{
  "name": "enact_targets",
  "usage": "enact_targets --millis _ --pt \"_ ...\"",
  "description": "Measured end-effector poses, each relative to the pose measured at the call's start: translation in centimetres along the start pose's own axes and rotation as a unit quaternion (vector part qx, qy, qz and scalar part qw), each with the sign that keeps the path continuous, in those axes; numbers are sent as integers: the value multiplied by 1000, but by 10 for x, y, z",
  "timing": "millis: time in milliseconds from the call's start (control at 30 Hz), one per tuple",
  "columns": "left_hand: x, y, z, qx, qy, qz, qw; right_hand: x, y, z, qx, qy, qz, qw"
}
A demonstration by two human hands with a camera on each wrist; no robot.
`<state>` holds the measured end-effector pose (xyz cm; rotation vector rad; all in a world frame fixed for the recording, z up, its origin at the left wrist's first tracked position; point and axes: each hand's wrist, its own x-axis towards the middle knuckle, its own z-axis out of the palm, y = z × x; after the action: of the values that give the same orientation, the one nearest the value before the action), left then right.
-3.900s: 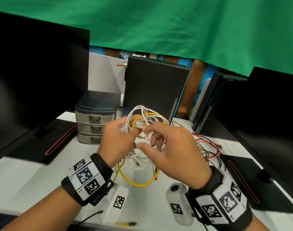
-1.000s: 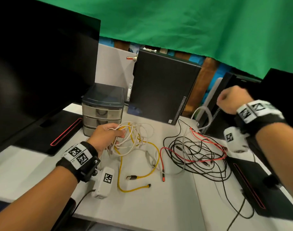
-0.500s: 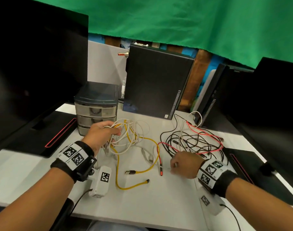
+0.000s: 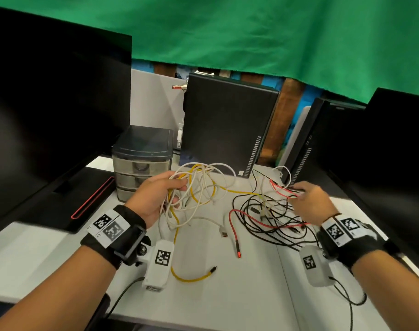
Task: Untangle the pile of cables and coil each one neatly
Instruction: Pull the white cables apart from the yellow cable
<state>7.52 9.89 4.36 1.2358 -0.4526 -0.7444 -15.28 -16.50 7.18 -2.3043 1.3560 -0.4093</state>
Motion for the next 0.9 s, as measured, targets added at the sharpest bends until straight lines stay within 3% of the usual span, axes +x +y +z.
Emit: enact_targets --millis 100,267,467,600,667,733,900 --pt "-3 4 2 -13 -15 7 1000 -21 -34 11 46 -6 -84 995" --pt "-4 6 1 -16 -21 14 1000 -51 -92 14 177 -3 -206 962" --pt "-6 13 -2 -33 -31 17 999 -58 -109 30 110 -88 -237 961" --pt "-9 22 -1 -57 -42 28 997 -61 -117 36 233 -219 -195 927" --pt "-10 24 -2 -55 -51 33 997 -65 -121 38 236 -262 -198 915" --pt "-11 25 -3 -51 -53 36 997 -68 -125 40 238 -256 -204 915" --pt "-9 26 -6 -57 -40 41 997 -64 -133 29 314 -164 -203 913"
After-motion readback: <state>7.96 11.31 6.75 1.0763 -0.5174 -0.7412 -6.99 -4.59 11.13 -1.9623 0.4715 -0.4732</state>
